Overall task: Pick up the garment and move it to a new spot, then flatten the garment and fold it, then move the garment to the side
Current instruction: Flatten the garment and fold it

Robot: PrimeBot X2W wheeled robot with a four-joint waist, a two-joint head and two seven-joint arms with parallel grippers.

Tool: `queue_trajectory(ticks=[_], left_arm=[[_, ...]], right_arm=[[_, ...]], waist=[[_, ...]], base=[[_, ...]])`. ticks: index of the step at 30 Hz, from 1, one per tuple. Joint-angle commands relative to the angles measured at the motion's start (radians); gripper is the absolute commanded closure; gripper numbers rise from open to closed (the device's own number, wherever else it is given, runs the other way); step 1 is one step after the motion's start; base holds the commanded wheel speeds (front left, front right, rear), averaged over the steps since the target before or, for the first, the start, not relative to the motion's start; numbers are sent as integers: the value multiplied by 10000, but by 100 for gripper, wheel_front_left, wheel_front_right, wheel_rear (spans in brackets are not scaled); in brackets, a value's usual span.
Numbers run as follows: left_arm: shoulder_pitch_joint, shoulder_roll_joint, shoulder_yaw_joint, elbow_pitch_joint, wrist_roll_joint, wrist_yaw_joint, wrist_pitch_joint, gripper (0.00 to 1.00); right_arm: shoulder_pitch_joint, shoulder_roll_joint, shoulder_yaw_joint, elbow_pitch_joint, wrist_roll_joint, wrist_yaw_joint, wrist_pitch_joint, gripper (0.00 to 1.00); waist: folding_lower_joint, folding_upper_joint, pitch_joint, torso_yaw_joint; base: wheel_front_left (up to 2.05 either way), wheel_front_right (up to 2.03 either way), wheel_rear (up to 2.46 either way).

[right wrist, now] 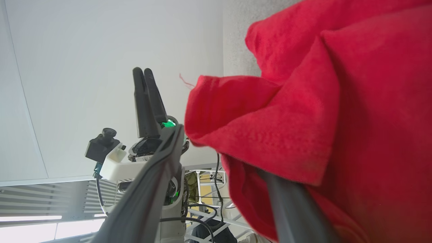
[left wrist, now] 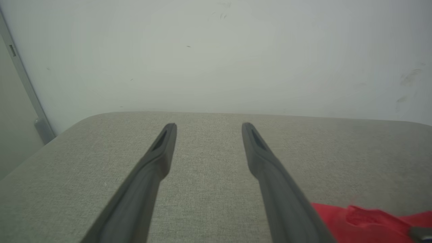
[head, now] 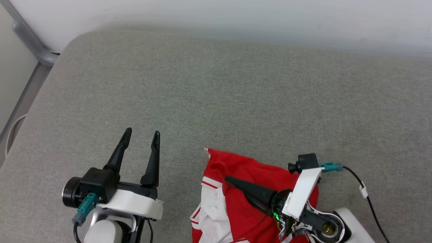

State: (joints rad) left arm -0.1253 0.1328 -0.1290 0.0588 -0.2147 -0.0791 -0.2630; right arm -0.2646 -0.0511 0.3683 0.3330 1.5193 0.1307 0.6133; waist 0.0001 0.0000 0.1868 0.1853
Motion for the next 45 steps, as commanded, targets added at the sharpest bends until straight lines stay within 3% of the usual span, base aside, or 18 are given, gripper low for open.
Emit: queue_trajectory(ticks=[1, 5, 9, 15, 20, 26, 32, 38, 45], left_arm=[[-15, -29, 26, 27, 43, -27, -19, 0], [104, -68, 71, 101, 100, -95, -19, 0], [169, -109, 111, 168, 170, -146, -19, 0], [261, -141, 203, 291, 276, -155, -20, 0], [413, -149, 389, 322, 348, -51, -20, 0], [839, -168, 652, 251, 470, 109, -20, 0], [1282, -50, 874, 280, 665, 263, -20, 0], [1590, 7, 971, 315, 768, 326, -20, 0], [1913, 2, 1017, 358, 800, 298, -20, 0]], right_arm=[[-162, -40, 41, -142, -104, -1, -85, 0], [-143, -380, 234, -1017, -667, -1, -459, 0], [-141, -1014, 411, -1898, -1928, -1, -1469, 0], [-55, -2068, 56, -2096, -5240, -1, -4034, 0], [550, -2236, -1459, -1719, -8155, -1, -5495, 0], [1562, -1471, -3608, -2339, -10947, -1, -6315, 0], [2597, -708, -4473, -3641, -12700, -3, -6728, 0], [3549, -286, -4439, -4629, -13550, -3, -6400, 0], [4386, -50, -4547, -5382, -13591, -3, -5966, 0]], waist=[[-1, 0, -57, -57], [-1, 0, -231, -225], [-1, 0, -354, -383], [-1, 0, -565, -668], [-1, 0, -832, -965], [-1, 0, -1236, -1427], [-1, 0, -1747, -1700], [-1, 0, -2064, -1770], [-1, 0, -2189, -1661]], base=[[0, 0, 0], [0, 0, 0], [0, 0, 0], [0, 0, 0], [0, 0, 0], [0, 0, 0], [0, 0, 0], [0, 0, 0], [0, 0, 0]])
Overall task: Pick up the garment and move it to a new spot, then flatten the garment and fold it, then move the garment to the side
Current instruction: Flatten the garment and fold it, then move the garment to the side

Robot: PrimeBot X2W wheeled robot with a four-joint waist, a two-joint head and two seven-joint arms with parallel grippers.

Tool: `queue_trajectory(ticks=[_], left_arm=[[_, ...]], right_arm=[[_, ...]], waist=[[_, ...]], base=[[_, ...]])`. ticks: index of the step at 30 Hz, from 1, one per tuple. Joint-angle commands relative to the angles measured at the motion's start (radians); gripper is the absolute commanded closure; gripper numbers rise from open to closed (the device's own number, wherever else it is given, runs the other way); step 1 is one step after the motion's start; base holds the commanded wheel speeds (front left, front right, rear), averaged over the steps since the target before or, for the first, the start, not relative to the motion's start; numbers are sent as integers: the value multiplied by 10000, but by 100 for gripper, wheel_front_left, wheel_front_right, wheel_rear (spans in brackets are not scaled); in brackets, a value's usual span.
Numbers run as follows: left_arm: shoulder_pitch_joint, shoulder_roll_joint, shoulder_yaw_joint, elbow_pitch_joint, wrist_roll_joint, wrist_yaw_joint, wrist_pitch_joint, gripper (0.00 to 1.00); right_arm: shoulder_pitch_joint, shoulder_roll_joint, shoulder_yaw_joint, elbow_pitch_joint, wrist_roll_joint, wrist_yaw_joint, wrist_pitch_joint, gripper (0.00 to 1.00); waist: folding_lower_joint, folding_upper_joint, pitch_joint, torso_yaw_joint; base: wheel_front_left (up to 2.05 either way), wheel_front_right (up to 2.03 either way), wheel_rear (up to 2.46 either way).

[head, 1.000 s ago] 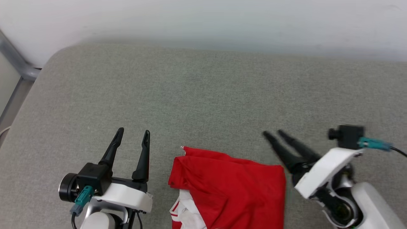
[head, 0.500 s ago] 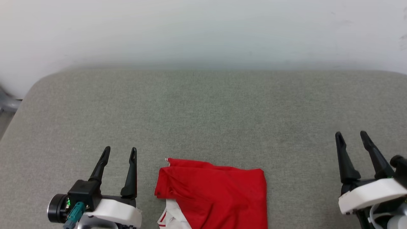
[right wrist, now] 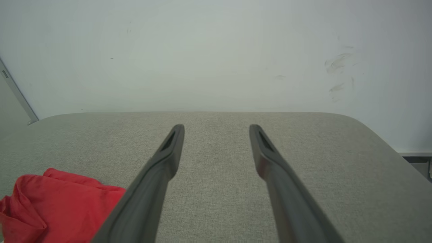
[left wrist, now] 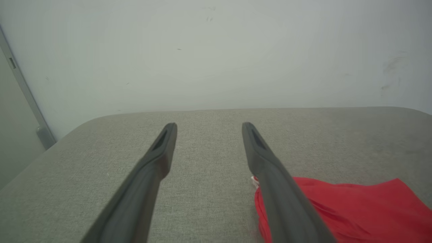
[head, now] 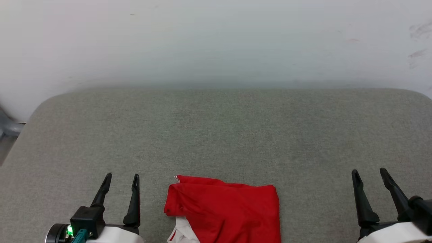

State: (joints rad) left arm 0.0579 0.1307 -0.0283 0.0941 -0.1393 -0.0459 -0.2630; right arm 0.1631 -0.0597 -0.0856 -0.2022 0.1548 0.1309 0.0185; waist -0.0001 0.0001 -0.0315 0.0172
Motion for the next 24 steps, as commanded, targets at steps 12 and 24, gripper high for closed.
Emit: queue_trajectory(ticks=[12, 24], left_arm=[[-206, -40, 117, 135, -122, -112, -20, 0], [-1031, -230, 134, -295, -214, -223, -20, 0]], right_arm=[[150, 104, -277, -241, 361, -5, 617, 0], [-104, -371, -461, 1357, 3231, -5, 4420, 0]], waist=[[1, -1, 36, 89], [1, -1, 1220, 608]], base=[[0, 0, 0], [0, 0, 0]])
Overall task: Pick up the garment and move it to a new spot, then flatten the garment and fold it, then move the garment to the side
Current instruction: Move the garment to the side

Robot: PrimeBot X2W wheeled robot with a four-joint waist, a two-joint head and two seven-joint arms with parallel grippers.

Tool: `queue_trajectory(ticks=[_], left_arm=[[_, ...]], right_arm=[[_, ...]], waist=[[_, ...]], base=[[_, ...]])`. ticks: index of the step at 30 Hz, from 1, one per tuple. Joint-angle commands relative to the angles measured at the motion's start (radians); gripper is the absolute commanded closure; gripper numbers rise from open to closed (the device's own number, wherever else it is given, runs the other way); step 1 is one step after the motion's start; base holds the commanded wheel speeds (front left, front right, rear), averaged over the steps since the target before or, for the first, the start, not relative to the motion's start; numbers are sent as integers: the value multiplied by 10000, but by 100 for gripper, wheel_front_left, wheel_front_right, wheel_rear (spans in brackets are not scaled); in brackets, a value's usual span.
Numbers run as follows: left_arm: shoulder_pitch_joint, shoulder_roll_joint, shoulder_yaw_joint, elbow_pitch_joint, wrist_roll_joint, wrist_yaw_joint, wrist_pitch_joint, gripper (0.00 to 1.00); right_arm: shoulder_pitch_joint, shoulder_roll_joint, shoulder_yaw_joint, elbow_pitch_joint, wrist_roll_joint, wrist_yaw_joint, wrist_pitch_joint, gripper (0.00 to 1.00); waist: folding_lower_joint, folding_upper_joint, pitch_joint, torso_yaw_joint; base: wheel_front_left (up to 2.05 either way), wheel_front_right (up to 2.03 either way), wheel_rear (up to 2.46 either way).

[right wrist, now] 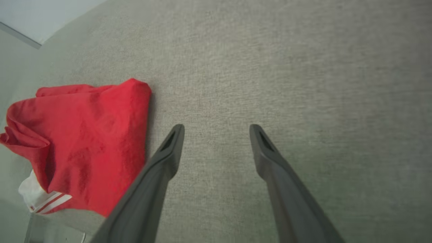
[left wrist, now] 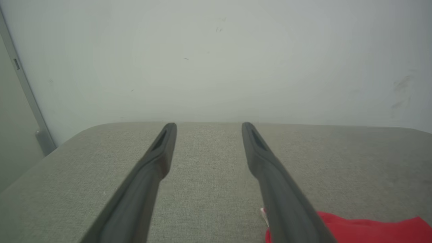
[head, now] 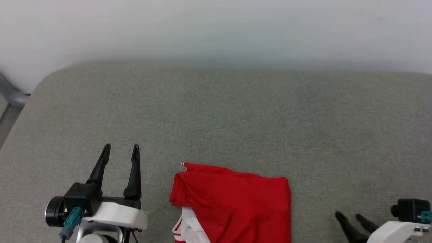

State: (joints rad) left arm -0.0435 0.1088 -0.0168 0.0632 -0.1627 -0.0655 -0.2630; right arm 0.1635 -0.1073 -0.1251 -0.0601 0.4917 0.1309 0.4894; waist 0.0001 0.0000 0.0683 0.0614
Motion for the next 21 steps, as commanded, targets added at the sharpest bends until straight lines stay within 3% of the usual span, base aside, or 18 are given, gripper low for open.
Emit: queue_trajectory(ticks=[1, 6, 19, 20, 21], left_arm=[[-111, -28, 3, -47, 36, -48, -20, 0], [-618, -189, -101, -222, 121, -90, -19, 0], [-1336, -464, -105, -322, 189, -173, -19, 0], [-1338, -473, -97, -301, 202, -179, -19, 0], [-1342, -481, -89, -277, 197, -188, -19, 0]], right_arm=[[-132, -61, 82, 10, 44, -5, 66, 0], [-459, -386, 1044, 209, 1171, -3, 1248, 0], [-1214, -685, 2839, 1649, 2624, -28, 2017, 0], [-1262, -678, 2913, 1775, 2618, -32, 1978, 51], [-1305, -688, 2968, 1892, 2523, -55, 1909, 74]], waist=[[-1, 0, 391, 245], [-1, 0, 1137, 700], [-1, 0, 2221, 1378], [-1, 0, 2220, 1387], [-1, 0, 2213, 1393]], base=[[0, 0, 0], [0, 0, 0], [0, 0, 0], [0, 0, 0], [0, 0, 0]])
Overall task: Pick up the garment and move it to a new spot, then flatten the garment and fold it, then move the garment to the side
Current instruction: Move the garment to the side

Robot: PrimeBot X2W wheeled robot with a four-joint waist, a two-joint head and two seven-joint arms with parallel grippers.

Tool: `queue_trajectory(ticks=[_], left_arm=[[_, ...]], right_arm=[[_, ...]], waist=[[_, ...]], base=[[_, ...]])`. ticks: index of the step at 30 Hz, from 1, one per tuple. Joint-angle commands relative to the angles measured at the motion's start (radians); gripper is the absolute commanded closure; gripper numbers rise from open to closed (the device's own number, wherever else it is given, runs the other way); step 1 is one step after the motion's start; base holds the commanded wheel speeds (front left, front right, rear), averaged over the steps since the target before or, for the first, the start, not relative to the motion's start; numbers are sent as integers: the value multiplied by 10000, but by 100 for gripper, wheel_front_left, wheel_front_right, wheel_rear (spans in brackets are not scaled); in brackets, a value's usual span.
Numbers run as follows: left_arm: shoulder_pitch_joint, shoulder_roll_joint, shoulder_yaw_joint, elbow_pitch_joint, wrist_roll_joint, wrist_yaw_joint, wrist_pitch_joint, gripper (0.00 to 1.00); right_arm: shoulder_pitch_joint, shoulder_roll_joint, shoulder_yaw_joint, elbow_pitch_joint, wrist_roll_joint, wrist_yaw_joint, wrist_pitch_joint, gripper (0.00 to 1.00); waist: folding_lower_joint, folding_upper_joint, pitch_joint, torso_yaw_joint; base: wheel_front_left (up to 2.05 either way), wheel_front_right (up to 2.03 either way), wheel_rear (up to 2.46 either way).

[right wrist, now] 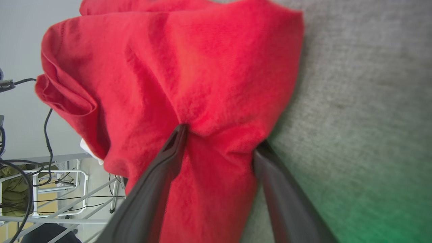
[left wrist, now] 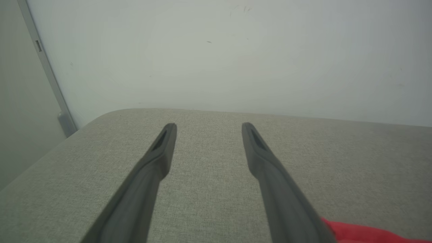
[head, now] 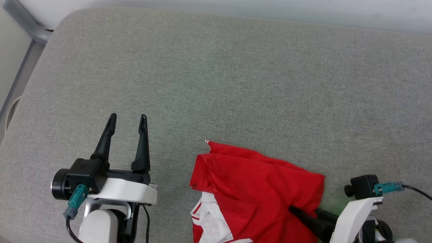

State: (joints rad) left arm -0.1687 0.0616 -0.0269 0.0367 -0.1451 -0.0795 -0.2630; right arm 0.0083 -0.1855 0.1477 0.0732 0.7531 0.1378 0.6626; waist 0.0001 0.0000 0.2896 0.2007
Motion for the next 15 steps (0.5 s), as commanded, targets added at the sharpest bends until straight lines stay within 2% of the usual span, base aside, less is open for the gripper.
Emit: queue_trajectory(ticks=[1, 4, 9, 15], left_arm=[[-90, -19, 14, 12, 33, -58, -19, 0], [-67, -45, 13, 92, 59, -71, -19, 0], [135, -76, 55, 166, -37, -95, -19, 0], [489, -82, 80, 100, 85, -154, -19, 0]], right_arm=[[209, 80, 268, 656, -228, -131, 90, 100], [163, 214, 307, 777, -189, -118, -97, 100], [-12, -4, 249, 610, -426, -88, -449, 100], [-241, -514, -53, 209, -1833, -94, -749, 100]], waist=[[-1, 0, -37, 11], [-1, 0, -173, 45], [-1, 0, -618, -93], [-1, 0, -1117, -805]], base=[[0, 0, 0], [0, 0, 0], [0, 0, 0], [0, 0, 0]])
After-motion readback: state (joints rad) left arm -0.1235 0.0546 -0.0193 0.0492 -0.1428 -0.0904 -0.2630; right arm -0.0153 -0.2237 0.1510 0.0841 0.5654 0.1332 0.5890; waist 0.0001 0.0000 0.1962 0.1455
